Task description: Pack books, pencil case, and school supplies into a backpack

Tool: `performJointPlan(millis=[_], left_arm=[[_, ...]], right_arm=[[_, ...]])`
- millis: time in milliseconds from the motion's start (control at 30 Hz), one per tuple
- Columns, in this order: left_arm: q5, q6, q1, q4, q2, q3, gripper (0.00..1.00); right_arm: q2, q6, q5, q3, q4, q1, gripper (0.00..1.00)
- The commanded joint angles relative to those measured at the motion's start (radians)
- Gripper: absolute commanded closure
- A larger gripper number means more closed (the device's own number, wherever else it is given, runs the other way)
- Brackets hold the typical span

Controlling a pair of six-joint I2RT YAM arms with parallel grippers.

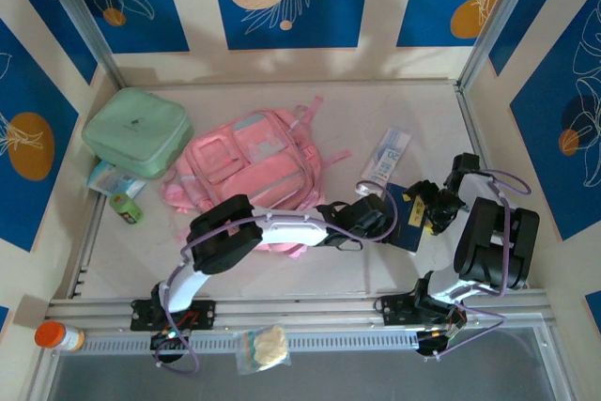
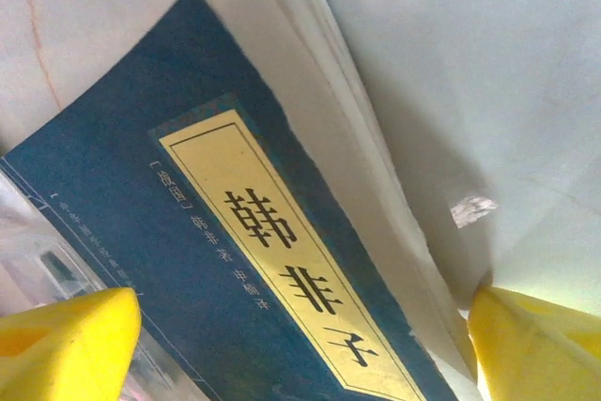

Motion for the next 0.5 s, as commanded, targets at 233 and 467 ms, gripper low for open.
performJointPlan(millis=[233,467], left_arm=[[-0.014,-0.022,0.01,-0.166,0.09,0.078,0.28],[-0.004,-0.002,0.012,-0.194,0.102,0.086,0.37]], right_arm=[[0.021,-0.025,-0.083,-0.045,-0.014,-0.017,0.17],[-0.007,-0.051,-0.172,-0.058,-0.022,-0.004,0.26]])
